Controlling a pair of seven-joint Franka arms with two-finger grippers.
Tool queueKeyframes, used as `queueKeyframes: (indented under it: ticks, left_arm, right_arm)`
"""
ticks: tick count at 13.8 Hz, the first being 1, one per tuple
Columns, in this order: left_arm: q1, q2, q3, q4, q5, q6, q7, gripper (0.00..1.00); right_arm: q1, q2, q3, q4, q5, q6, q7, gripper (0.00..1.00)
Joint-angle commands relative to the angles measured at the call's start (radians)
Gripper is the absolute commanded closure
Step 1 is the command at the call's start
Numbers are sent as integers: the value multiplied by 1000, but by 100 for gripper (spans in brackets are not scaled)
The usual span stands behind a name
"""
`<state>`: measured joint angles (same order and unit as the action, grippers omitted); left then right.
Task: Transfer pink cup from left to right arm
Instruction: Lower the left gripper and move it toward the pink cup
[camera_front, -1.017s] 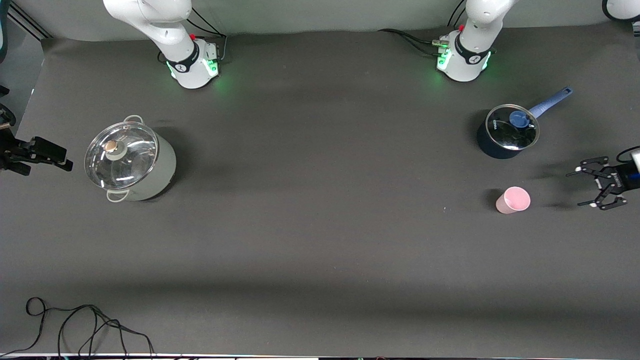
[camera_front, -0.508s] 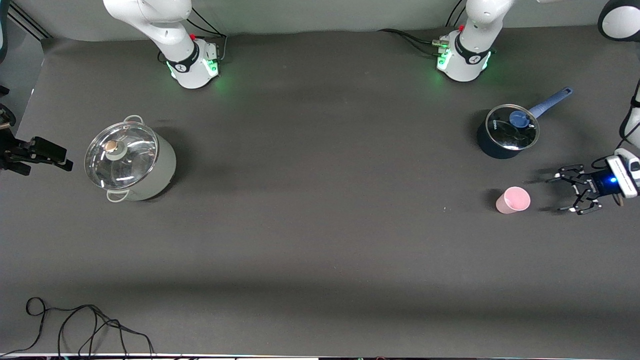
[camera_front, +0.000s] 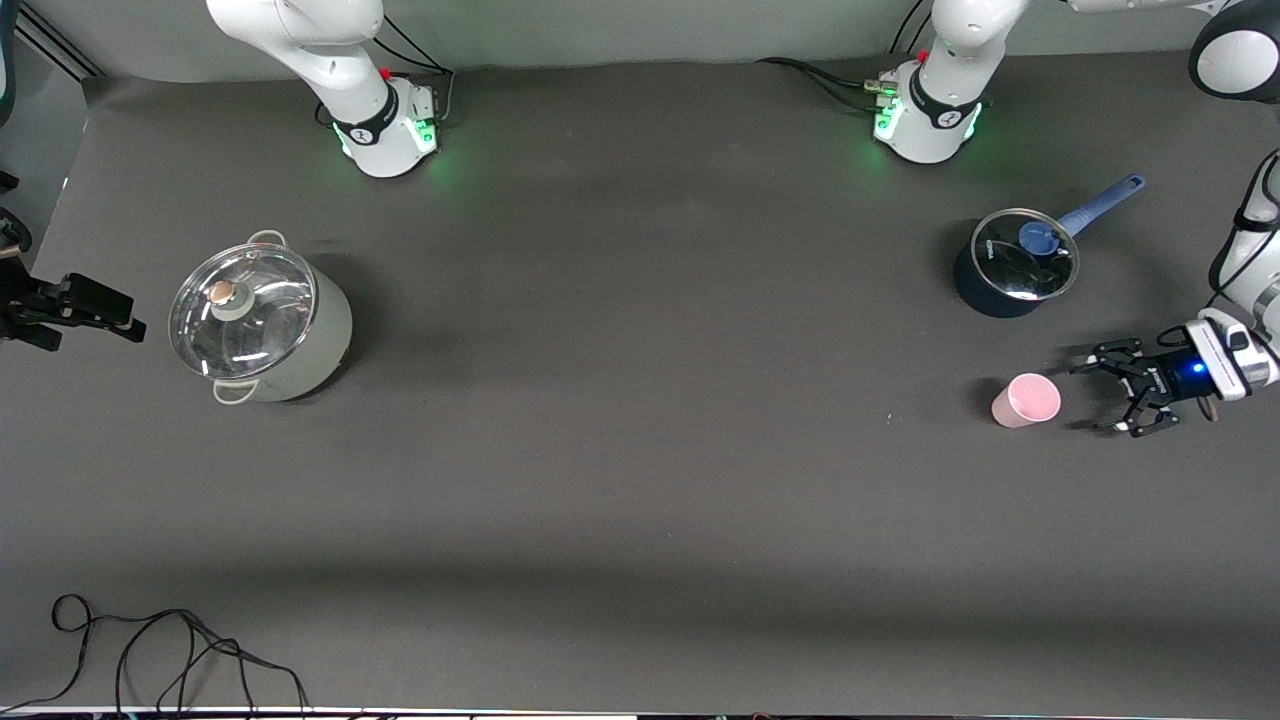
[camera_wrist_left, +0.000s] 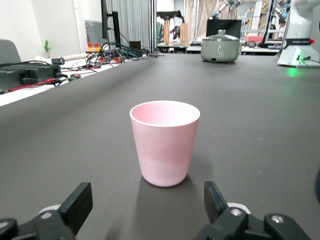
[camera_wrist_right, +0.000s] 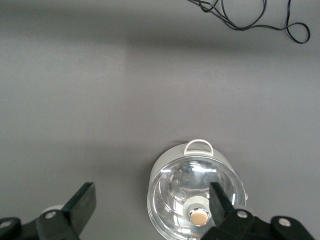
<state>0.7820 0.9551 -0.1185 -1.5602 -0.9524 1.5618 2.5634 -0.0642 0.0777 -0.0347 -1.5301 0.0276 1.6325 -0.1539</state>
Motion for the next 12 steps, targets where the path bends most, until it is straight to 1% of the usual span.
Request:
queueKeyframes:
  ticks: [1, 4, 8, 12]
  left_arm:
    - [5, 51, -26, 22, -34, -22, 49, 1]
    - [-6, 70, -27, 19, -40, -22, 75, 1]
    - [-16, 80, -59, 16, -52, -14, 83, 1]
    - [-46, 91, -61, 11, -66, -20, 104, 1]
  right_arm:
    - [1, -9, -2, 1, -2, -5, 5, 0]
    - [1, -9, -2, 1, -2, -5, 4, 0]
    - [0, -9, -2, 1, -2, -5, 2, 0]
    - [-3, -9, -2, 1, -2, -5, -1, 0]
